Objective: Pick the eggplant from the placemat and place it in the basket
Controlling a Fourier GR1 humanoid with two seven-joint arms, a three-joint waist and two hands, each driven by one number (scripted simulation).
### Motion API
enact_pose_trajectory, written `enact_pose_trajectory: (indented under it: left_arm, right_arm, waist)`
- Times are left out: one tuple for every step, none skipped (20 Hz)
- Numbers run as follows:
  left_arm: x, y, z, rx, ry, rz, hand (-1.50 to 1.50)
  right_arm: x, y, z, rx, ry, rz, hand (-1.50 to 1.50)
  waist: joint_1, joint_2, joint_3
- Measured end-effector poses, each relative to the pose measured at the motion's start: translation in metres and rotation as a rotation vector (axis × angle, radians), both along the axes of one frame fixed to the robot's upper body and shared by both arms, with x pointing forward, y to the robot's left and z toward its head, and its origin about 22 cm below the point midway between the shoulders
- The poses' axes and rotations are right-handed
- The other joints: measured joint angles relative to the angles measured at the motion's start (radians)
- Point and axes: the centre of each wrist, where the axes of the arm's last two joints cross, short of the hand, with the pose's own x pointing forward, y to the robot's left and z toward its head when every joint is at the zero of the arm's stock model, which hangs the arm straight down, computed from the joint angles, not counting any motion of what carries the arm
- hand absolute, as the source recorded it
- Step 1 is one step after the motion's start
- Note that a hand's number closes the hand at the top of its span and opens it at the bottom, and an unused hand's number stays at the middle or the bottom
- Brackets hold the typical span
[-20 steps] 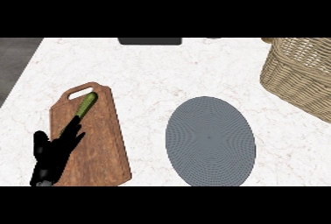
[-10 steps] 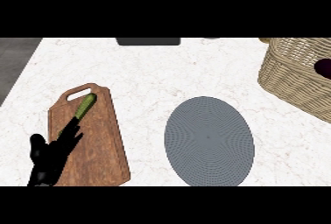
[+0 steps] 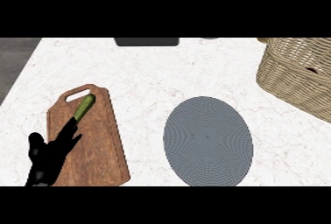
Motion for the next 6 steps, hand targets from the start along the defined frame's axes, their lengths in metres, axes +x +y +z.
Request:
enact_pose_trajectory:
  left_arm:
    - [0.0,0.001,0.0,-0.002,0.003,0.003,0.0]
    - [-0.002,0.0,-0.001,-0.004,0.001,0.004,0.0]
    - [-0.002,0.0,0.001,-0.004,-0.002,0.006,0.0]
    - [-0.003,0.002,0.001,-0.002,-0.004,0.009,0.0]
    - [-0.004,0.001,-0.001,-0.003,-0.006,0.013,0.0]
    - [-0.005,0.003,0.0,-0.001,-0.007,0.015,0.0]
  right_arm:
    - [-0.003,-0.003,0.004,0.012,-0.021,-0.012,-1.5]
    - [-0.008,-0.006,0.006,0.017,-0.034,-0.023,-1.5]
    - [-0.013,-0.012,0.011,0.021,-0.045,-0.042,-1.5]
    - [-0.019,-0.016,0.014,0.029,-0.061,-0.059,-1.5]
    - [-0.026,-0.021,0.014,0.032,-0.064,-0.076,-1.5]
    - [-0.034,-0.027,0.015,0.039,-0.066,-0.089,-1.5]
  waist:
    - [-0.001,0.0,0.0]
    - [-0.004,-0.002,0.0]
    - [-0.004,-0.002,-0.001]
    - [-0.006,-0.002,-0.001]
    - [-0.01,-0.003,-0.002]
    - [-0.013,-0.003,-0.002]
